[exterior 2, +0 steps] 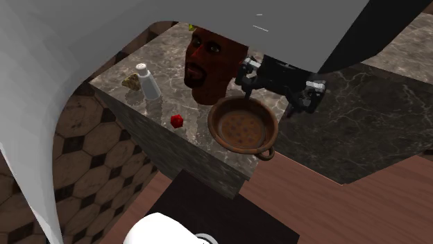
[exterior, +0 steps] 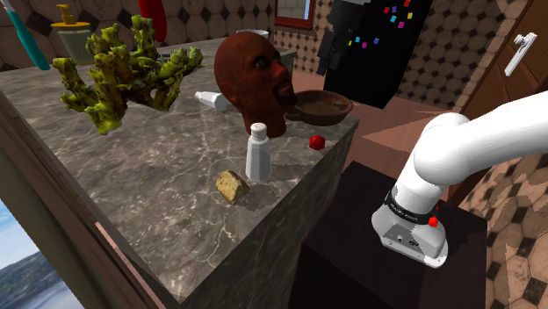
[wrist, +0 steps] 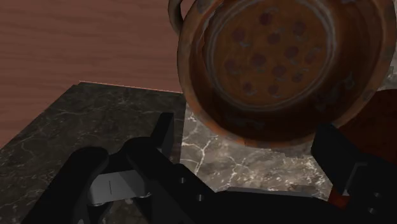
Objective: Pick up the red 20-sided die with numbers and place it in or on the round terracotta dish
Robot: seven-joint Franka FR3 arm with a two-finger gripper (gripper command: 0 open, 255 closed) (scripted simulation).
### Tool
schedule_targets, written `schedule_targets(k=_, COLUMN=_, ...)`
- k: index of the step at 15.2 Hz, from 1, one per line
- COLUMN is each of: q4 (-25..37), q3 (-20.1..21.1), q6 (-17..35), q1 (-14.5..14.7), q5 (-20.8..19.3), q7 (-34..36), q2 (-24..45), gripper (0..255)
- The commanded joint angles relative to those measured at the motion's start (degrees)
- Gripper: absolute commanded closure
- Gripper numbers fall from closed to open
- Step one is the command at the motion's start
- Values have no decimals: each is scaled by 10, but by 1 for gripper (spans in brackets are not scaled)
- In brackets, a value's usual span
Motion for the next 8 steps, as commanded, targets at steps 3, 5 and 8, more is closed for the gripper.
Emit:
schedule_targets(k=3, q4=-16, q3=28, q6=-7, q1=3, q5=14, q7=39, q2=-18, gripper=0)
schedule_targets(k=5, q4=-30, q3=57, q6=-14, q1=8, q5=30, q7=79, q2=-33, gripper=0)
schedule_targets(k=8, q4=-43, q3=101, q6=-23, q1=16, q5=58, q7=139, q2=-48, gripper=0)
